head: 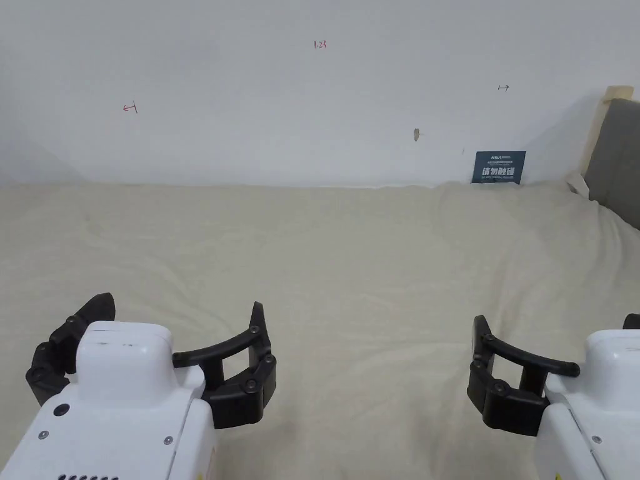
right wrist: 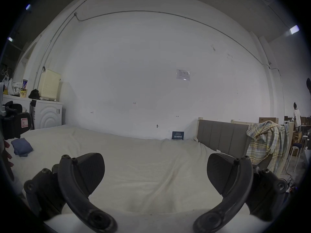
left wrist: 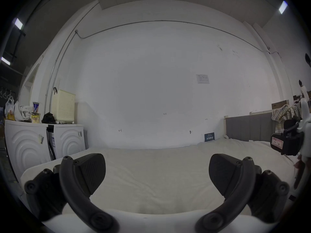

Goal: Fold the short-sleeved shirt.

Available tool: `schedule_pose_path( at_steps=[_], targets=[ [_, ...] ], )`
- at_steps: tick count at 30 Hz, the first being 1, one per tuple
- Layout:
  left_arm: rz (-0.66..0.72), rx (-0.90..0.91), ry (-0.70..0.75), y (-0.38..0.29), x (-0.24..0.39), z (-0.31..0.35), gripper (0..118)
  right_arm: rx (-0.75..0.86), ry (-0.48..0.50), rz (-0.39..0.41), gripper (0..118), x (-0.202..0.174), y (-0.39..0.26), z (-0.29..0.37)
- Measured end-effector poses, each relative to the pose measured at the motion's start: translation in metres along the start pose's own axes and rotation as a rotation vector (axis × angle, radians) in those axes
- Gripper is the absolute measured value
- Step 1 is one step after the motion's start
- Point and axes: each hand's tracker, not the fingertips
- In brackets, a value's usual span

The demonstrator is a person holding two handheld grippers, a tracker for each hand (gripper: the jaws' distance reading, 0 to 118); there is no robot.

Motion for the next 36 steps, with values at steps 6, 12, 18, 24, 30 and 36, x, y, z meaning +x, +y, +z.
schedule_pose_path(
  at_steps=[6, 12, 18, 24, 30, 36],
  targets=[
    [-0.021, -0.012, -0.007, -0.004, 0.007, -0.011, 118, -0.003, 0.0, 0.019, 118, -0.001, -0.005, 0.008],
    [0.009, -0.044, 0.016, -0.006, 0.003, -0.012, 118, -0.011, -0.003, 0.032, 118, -0.004, -0.006, 0.01],
    [0.079, -0.087, -0.102, -0.001, -0.001, -0.014, 118, -0.028, 0.01, 0.042, 118, -0.005, -0.007, 0.012],
    [0.046, -0.093, -0.091, 0.0, 0.005, -0.015, 118, -0.044, 0.01, 0.021, 118, -0.009, -0.008, 0.014],
    [0.067, -0.07, -0.067, -0.005, 0.001, -0.015, 118, -0.053, 0.012, 0.024, 118, -0.011, -0.007, 0.013],
    [0.058, -0.063, -0.063, -0.005, -0.004, -0.021, 118, -0.049, 0.019, 0.034, 118, -0.017, -0.006, 0.014]
  ],
)
